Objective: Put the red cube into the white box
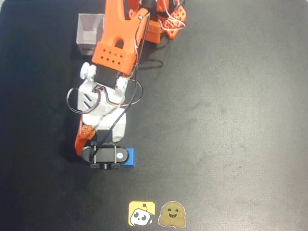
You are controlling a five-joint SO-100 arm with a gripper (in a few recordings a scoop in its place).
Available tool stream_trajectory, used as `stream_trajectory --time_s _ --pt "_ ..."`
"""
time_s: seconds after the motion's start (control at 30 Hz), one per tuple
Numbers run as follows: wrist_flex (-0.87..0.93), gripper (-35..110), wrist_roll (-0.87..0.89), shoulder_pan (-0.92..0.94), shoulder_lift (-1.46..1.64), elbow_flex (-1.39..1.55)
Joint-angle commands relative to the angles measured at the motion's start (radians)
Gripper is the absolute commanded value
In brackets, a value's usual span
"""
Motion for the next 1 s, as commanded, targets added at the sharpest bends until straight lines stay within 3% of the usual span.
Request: stream_trajectory --time_s 0.0,0.97 --pt "-0.023 20 0.011 -0.005 -0.003 -0.034" --pt "-0.028 22 0.017 -0.034 -0.052 0.032"
